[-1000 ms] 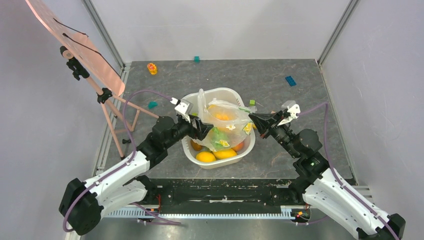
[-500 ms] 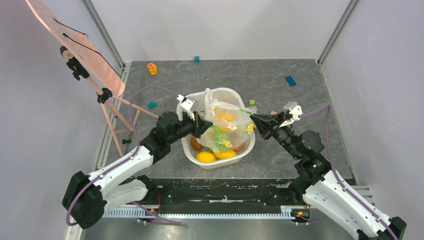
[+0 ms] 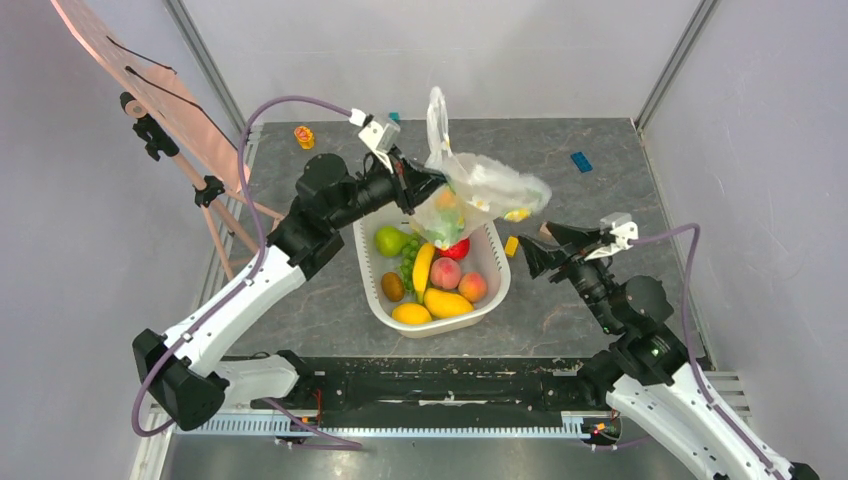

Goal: Take the fake fruits out of the plastic bag
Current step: Pick up the plastic bag from the bin, then move the bin to the center of the board.

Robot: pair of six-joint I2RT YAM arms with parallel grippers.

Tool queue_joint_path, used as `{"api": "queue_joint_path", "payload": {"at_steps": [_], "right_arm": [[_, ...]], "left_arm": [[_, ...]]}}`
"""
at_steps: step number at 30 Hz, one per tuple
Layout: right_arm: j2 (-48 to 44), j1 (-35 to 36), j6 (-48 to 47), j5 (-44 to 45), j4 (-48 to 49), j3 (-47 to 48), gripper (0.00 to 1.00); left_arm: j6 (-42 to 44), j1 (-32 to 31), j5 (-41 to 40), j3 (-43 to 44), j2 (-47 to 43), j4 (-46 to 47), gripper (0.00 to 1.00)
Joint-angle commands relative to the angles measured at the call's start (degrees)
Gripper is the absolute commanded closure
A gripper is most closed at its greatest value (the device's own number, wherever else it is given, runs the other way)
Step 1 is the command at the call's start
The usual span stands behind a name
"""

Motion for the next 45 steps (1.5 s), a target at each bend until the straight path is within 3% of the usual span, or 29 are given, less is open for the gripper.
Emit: {"api": "queue_joint_path", "payload": {"at_steps": [1,7,11,19,22,27,29,36,45], "right_arm": [[-4.1,-0.1,3.5,10.5,-8.2,1.9,0.30],[0.5,-0.2,5.6,3.3,-10.9,1.0,0.31],[8.9,-0.1,6.9,0.1,-7.2,0.0,0.31],[28.1,-0.2,8.6,3.0,-1.6,3.3,0.33],[33.8,-0.3,8.9,2.2,-0.6,4.4,0.46],[36.0,-2.8,10.1,7.2,-0.8,4.2,0.89],[34.7,-4.6,10.6,10.2,-1.6,3.8,1.00],[30.5,-14.3,9.2,15.3,-5.5,3.4,1.00],[33.4,-23.4,9.7,21.3,-4.8,2.7,1.00]], "left_arm": [[1.1,-0.2,1.1,9.5,1.7,-1.5,0.98],[2.1,-0.3,-0.1,17.2,2.9,-4.7,0.98],[1.8,-0.3,0.1,16.9,1.1,-4.9,0.98],[2.5,-0.3,-0.7,13.1,-6.8,-7.7,0.98],[3.4,-0.3,-1.4,11.5,-9.7,-9.6,0.98],[4.8,-0.3,-3.3,8.5,-14.4,-13.2,0.98],[5.0,-0.3,-3.2,7.1,-16.3,-14.8,0.98],[4.7,-0.3,-0.6,1.2,-23.6,-17.1,0.98],[4.0,-0.3,0.8,-9.2,-33.8,-19.8,0.98]]}}
